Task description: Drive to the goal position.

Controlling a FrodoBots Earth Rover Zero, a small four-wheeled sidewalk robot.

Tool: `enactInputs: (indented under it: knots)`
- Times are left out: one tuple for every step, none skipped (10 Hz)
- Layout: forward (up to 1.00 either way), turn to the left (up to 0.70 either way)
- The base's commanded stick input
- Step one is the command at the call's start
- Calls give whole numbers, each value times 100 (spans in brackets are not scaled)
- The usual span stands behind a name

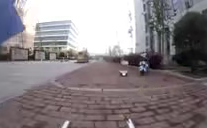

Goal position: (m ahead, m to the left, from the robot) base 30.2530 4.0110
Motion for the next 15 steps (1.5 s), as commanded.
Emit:
enactInputs:
  knots:
    - [70, 0]
    - [70, 0]
    - [70, 0]
    - [70, 0]
    - [70, 0]
    - [70, 0]
    - [70, 0]
    - [70, 0]
    - [70, 0]
    - [70, 0]
    - [70, -1]
    - [70, -6]
    - [70, -10]
    - [70, -11]
    - [70, -11]
